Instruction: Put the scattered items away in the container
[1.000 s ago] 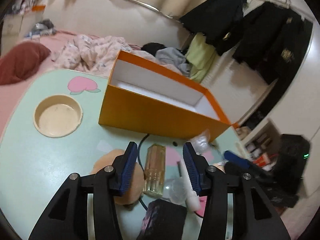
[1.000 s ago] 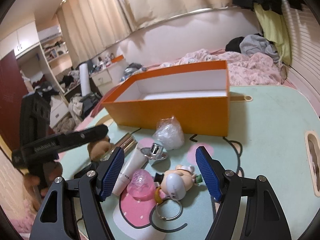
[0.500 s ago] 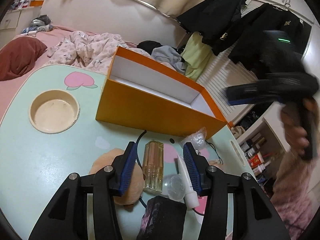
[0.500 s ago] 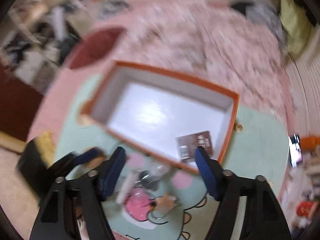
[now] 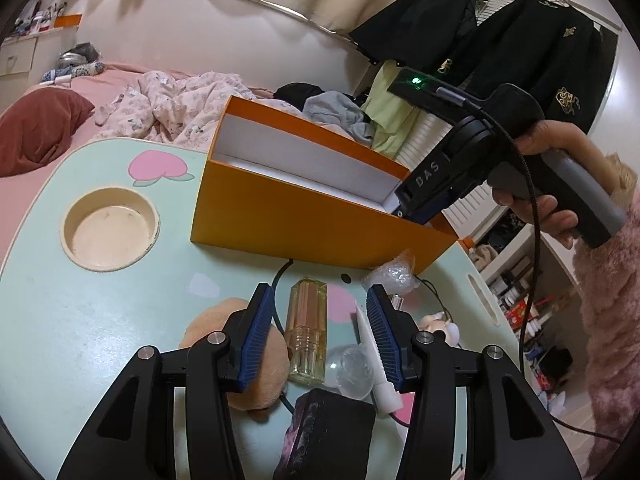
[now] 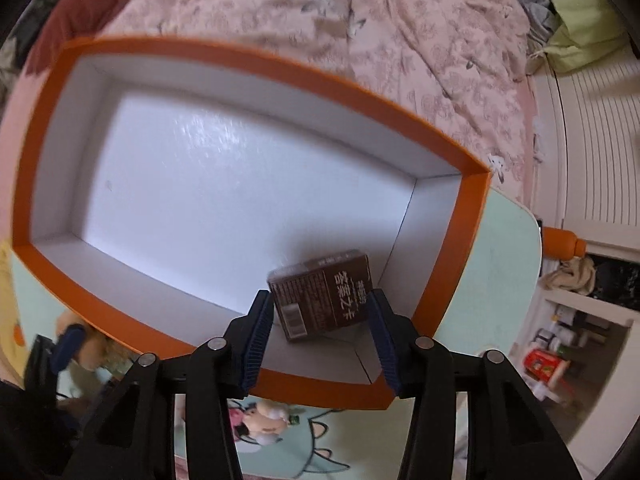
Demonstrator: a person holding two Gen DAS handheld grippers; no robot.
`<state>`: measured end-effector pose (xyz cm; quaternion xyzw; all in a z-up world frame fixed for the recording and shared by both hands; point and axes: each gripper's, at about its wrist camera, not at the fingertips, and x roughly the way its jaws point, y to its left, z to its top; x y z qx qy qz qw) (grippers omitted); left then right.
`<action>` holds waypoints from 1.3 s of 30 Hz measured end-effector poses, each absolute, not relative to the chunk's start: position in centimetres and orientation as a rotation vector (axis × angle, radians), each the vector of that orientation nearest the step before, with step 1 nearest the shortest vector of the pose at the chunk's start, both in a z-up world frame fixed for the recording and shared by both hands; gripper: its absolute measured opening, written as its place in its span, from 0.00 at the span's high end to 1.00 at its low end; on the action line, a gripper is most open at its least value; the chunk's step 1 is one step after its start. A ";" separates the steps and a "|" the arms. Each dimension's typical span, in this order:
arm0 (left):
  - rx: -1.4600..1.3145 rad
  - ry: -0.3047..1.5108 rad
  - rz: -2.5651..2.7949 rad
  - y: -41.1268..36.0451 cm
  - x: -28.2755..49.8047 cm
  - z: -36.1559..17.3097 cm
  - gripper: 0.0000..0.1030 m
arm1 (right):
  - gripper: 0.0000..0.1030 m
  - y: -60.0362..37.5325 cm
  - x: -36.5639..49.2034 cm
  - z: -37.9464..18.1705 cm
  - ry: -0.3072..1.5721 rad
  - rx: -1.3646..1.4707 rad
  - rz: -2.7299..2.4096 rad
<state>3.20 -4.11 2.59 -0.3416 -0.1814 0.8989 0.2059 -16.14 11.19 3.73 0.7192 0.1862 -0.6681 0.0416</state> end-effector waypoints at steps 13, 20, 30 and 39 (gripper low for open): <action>-0.953 -0.475 2.522 -3.9 3.2 2.6 0.52 | 0.21 10.9 -16.8 2.2 0.422 2.197 -2.035; -0.952 -0.467 2.527 -3.7 3.3 2.6 0.52 | 0.48 9.0 -15.5 3.0 0.510 2.102 -2.046; -0.950 -0.477 2.520 -3.7 3.3 2.6 0.52 | 0.49 6.9 -15.1 6.4 0.380 1.944 -2.077; -0.950 -0.463 2.525 -3.6 3.3 2.6 0.51 | 0.45 9.9 -15.6 4.5 0.578 2.236 -1.950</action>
